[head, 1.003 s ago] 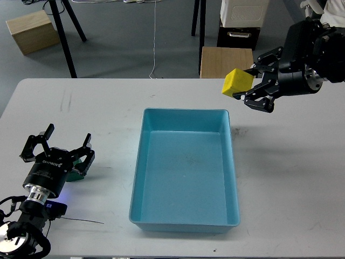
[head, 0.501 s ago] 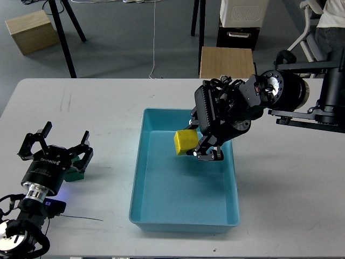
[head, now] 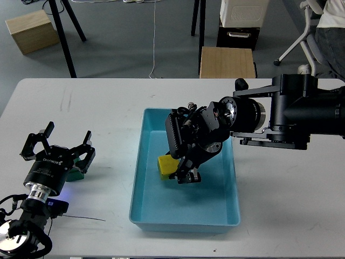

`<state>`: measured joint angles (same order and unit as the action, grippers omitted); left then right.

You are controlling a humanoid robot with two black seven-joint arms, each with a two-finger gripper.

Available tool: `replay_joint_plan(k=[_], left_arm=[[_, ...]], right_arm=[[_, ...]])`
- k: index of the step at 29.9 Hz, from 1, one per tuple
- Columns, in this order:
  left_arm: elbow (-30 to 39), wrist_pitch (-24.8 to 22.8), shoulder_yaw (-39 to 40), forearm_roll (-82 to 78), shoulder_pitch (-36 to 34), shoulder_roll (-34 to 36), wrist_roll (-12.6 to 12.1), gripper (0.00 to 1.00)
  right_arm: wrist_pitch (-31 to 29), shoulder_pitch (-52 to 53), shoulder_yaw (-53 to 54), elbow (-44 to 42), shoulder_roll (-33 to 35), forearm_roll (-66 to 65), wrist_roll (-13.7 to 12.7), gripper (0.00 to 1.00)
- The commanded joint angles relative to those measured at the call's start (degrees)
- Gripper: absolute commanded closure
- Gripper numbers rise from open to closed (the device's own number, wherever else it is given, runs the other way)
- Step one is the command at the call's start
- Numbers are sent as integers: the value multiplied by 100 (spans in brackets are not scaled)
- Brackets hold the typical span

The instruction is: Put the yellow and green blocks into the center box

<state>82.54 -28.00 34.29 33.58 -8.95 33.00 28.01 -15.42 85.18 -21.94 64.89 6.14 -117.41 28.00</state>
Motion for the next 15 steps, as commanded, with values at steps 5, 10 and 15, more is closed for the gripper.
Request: replay_joint_plan(k=[5,10,15], left_arm=[[-1,0,-1,-1,-46,5,-1,0],[-1,0,-10,-36,-72,22,-1,0],[-123,0,-45,-237,-414,328,-1,0]], right_arm=[[-128,131,-118,-20,264,69,0,1],[-67,534,180,-29,817,139,0,1],[-40,299,2049,-2,1714,157,0,1]])
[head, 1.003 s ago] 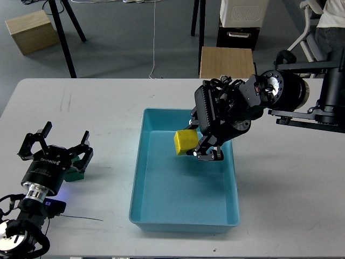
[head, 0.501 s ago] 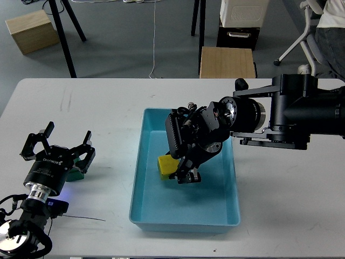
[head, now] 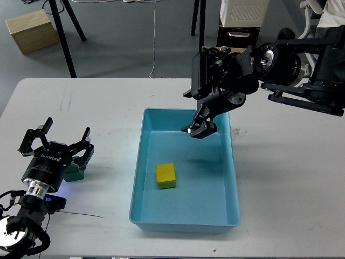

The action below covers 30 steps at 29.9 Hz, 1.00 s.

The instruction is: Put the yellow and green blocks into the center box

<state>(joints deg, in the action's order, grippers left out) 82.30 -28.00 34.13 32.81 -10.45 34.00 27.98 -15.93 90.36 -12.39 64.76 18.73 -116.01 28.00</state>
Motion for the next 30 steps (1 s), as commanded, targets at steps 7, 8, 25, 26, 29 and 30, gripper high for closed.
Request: replay_joint_plan(k=[7,8,25,26,29,30], left_arm=[[-758,0,-29,-1643,-1159,1283,2,0],[-933,0,-21,-2029,-1352,1450,2,0],[-3967,0,-21,-6624,-4429,2093,2,0],[-3959,0,-12,-7117,-4535,2102,2,0],[-3862,0,-3,-8463,-4843,2154,2,0],[-3792,48,-3,-8797,-4878,2189,2,0]], right_arm=[[-16,-1309,3619,2,246,52,0,1],[-16,-1441,3821,-16,140,52,0,1],[-7,-5377,8084,844,-1654,490,0,1],[-7,-5580,8225,993,-1654,640,-14,1],[-7,-6274,8761,1529,-1645,1150,-286,1],[2,-6520,8989,1714,-1645,1308,-408,1]])
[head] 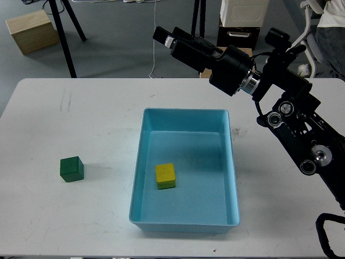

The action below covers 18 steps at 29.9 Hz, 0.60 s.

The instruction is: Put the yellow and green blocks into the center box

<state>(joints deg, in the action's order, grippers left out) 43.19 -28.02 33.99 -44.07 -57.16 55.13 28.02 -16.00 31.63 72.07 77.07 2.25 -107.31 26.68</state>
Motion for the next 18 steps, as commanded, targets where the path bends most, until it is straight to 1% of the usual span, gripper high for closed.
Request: replay_joint_plan(k=[1,2,4,8,12,16,18], left_arm=[[207,121,19,-1330,-225,120,-2,0],[321,209,19,-1558,-252,155,-2,0],[715,236,11,-2024,-304,226,-2,0],[1927,227,-42,-3464,-287,560,-2,0],[2974,227,-156,-5133,-191,595,-2,0],[3687,209,-1032,-6620,-278,534,-2,0],[3802,218,-1403,-7008,-366,403,-2,0]], right_arm=[[18,-867,745,624,4,578,-373,1],[44,-1104,929,764,-5,745,-461,1],[184,-1561,1167,967,-5,1087,-523,1],[527,-2519,1405,1179,74,1747,-524,1],[720,-3363,1608,1389,118,2134,-524,1],[774,-4110,1906,1583,127,2442,-498,1],[782,-4366,2056,1610,127,2635,-480,1]])
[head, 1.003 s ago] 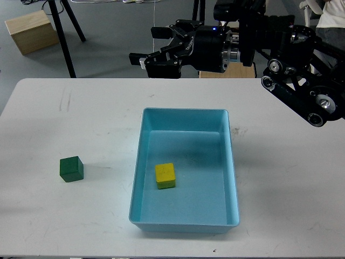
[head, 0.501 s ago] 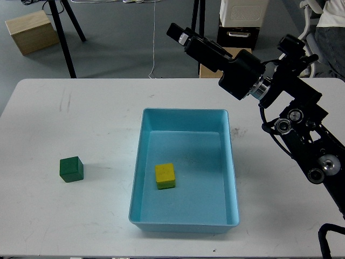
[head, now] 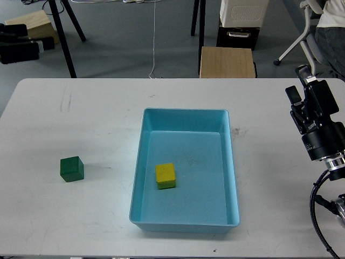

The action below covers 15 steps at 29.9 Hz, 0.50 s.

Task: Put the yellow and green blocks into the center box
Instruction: 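Move the left gripper down onto the green cube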

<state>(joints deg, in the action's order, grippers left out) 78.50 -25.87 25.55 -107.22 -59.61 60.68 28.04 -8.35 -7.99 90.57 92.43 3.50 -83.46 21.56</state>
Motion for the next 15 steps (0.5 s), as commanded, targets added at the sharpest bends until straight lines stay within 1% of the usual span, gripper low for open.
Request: replay_joint_plan(k=[1,3,8,12,15], left_arm=[[280,3,-734,-834,-121,-327,-4,0],[280,3,-1103,-1002,-165,-661,-4,0],[227,12,-1851,-1778,-244,-1119,-4,0],[96,12,-2097,-1778,-226,-1270,-4,0],[43,12,-2466,-1778,-235,-1270,-4,0]], right_arm=[[18,-527,267,73,2,356,32,1],[18,-755,373,73,10,506,50,1],[18,-1081,584,56,10,761,50,1],[27,-1152,611,47,46,779,50,1],[27,-1187,611,29,46,797,50,1]])
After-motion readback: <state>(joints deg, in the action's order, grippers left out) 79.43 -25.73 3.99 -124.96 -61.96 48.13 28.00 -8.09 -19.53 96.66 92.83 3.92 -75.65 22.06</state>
